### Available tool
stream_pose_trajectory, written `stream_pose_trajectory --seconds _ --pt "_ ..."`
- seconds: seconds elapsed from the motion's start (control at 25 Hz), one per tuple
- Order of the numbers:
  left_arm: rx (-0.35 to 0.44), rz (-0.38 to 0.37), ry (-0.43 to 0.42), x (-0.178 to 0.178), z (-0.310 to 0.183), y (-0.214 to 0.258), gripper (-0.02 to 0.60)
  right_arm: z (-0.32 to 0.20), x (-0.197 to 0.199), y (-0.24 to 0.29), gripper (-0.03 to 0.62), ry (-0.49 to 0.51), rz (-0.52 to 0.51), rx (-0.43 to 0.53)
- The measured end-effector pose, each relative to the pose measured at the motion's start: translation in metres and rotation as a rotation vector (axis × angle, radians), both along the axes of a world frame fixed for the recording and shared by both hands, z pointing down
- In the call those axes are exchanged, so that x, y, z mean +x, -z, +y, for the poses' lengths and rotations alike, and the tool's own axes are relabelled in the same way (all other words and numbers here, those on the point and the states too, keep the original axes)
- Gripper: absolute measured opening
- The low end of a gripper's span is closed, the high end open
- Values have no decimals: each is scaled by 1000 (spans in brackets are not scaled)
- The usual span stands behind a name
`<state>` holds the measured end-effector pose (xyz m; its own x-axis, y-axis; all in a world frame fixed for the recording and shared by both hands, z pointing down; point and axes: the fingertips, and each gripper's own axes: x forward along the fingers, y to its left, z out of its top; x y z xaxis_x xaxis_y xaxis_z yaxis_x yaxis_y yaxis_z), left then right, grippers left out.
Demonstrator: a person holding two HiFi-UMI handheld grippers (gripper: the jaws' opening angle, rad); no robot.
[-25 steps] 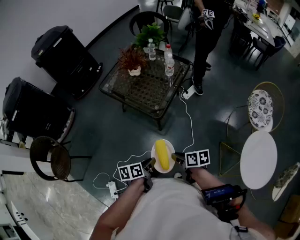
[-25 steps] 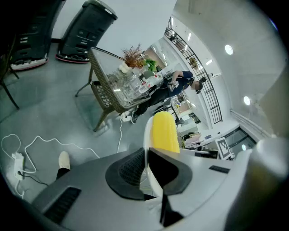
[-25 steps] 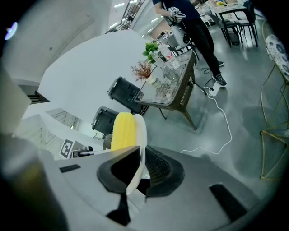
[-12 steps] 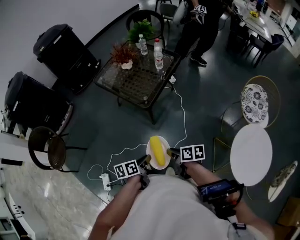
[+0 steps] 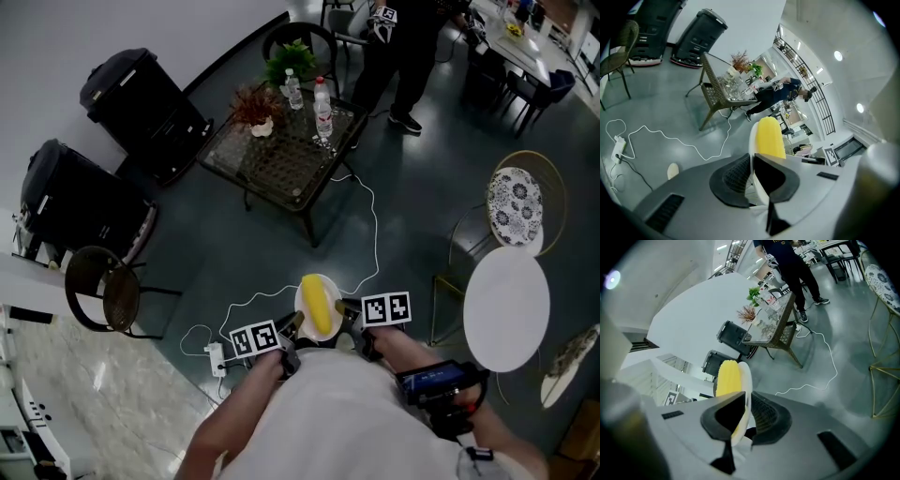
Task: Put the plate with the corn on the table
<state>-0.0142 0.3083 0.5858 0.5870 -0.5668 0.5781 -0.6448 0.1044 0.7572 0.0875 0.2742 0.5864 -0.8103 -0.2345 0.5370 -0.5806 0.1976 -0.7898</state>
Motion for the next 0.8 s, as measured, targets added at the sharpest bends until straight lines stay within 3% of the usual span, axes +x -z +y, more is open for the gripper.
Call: stream_pose_trajectory --seconds 0.8 --pt "18 -6 -28 5 -3 4 34 0 6 2 44 -25 10 6"
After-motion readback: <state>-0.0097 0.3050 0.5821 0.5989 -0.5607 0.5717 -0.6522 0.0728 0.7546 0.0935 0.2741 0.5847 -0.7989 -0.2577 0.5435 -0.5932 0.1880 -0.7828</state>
